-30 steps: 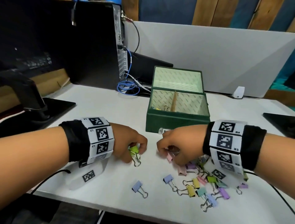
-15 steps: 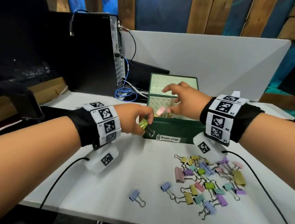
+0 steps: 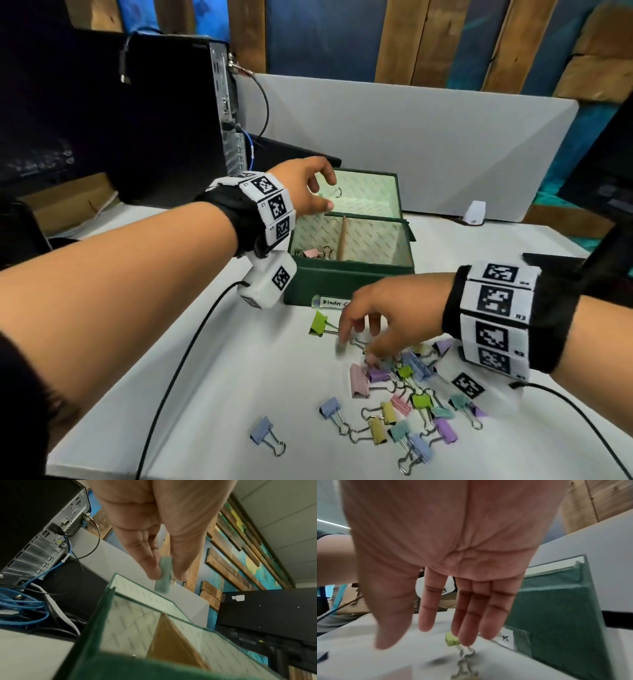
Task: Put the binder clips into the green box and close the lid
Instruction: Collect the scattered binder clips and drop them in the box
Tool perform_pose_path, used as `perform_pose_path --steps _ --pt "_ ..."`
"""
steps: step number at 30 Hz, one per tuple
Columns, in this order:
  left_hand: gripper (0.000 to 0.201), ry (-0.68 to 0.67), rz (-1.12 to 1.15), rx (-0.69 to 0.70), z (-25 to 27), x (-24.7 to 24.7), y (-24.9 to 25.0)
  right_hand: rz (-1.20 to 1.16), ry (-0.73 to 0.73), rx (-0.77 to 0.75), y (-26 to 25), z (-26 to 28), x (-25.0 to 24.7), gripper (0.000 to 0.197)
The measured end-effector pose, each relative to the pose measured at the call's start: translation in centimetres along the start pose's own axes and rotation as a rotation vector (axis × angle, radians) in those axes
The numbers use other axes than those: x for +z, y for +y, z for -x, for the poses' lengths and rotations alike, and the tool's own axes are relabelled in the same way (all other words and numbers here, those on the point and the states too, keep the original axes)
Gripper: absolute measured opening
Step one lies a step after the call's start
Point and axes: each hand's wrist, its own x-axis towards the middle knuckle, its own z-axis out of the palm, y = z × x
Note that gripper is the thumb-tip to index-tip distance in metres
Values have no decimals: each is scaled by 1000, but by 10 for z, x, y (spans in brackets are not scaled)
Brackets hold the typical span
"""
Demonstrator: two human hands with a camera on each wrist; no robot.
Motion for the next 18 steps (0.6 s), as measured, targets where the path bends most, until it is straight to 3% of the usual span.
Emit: perform_pose_path --steps 3,7,9,13,18 --pt "47 -82 -31 -8 4 10 -3 34 -78 -51 -6 -3 8 42" --pt "31 -136 -52 146 28 8 5 100 -105 -80 -9 -11 20 44" --pt "27 -266 -71 219 42 6 13 134 -70 -105 -9 -15 23 35" --pt "32 -644 -240 220 61 21 23 136 -12 -109 -10 -20 21 16" --pt "42 -751 -483 246 70 48 14 -101 25 32 12 -2 -2 17"
